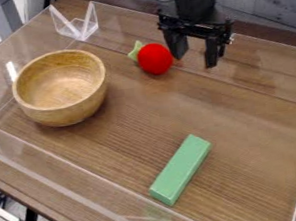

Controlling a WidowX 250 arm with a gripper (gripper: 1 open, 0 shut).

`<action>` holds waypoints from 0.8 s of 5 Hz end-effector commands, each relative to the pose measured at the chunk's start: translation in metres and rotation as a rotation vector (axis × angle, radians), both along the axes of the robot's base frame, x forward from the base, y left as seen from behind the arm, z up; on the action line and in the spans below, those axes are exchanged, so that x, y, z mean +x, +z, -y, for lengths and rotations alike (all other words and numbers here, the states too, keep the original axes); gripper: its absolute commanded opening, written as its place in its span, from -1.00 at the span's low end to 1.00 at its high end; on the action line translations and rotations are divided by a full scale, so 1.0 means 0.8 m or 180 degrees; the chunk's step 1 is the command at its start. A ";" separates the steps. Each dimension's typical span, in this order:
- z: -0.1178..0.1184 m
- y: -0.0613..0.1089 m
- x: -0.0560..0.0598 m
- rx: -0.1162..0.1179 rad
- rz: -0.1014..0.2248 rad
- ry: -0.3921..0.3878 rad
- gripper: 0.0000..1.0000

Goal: Move the red fruit to the right

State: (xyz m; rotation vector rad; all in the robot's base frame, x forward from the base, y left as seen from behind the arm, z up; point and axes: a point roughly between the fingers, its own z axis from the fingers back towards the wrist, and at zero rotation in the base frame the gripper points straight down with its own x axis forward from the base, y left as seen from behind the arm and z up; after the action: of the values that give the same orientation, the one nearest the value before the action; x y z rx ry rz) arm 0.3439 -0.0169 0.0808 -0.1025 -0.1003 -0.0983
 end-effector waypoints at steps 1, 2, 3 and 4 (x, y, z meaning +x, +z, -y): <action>0.007 0.040 0.015 0.0068 0.0291 -0.0276 1.00; 0.007 0.053 -0.001 0.0150 0.0342 -0.0236 1.00; 0.004 0.061 -0.013 0.0168 0.0380 -0.0136 1.00; -0.002 0.062 -0.014 0.0192 0.0415 -0.0045 1.00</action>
State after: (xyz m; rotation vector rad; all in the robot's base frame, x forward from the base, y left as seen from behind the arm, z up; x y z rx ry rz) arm 0.3283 -0.0175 0.1078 -0.0413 -0.1510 -0.1345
